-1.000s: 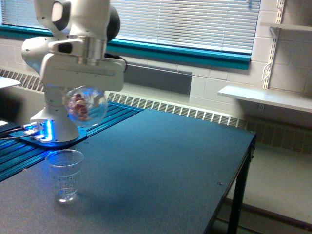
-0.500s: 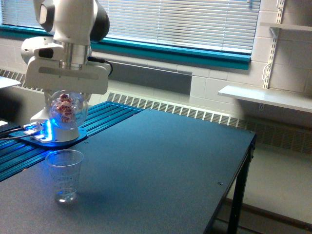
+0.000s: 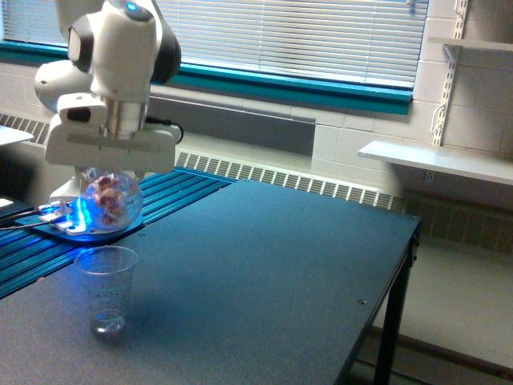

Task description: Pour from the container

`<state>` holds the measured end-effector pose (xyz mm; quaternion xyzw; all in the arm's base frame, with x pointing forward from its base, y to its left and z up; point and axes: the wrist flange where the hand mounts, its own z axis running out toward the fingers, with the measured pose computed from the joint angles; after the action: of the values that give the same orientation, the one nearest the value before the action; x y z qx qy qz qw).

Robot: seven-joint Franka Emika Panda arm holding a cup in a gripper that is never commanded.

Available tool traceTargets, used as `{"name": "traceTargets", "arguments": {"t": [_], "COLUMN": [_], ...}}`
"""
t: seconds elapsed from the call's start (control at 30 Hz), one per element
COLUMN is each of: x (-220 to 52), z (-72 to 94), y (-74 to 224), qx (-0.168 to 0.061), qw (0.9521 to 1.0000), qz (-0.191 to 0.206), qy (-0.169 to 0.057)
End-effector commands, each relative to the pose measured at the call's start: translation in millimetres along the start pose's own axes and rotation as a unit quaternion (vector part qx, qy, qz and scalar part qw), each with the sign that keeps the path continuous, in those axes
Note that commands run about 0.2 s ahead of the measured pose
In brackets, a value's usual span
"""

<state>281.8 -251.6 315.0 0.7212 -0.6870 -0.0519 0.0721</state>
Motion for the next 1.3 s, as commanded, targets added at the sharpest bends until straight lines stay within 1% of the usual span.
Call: {"name": "traceTargets", "arguments": {"t": [0.03,0.2,0.3,0.6,0.77,0.9,1.07,1.3], "x": [-10,-14,-15,-14,-12,-13,-16,-18], "z": [20.9,32.8,34.4,25.6,22.6,23.0,23.7,25.1], "y": [3,6,6,-3,-6,-6,-5,-3], "qx": [-0.026,-0.035,-0.036,-0.028,-0.025,-0.027,-0.031,-0.037], "qw": [0.9996,0.9991,0.9991,0.9995,0.9995,0.9994,0.9988,0.9972], "qz": [-0.001,0.004,0.006,0.002,0.003,0.001,0.002,0.009], "qy": [-0.012,-0.022,-0.023,-0.018,-0.018,-0.024,-0.037,-0.064]}}
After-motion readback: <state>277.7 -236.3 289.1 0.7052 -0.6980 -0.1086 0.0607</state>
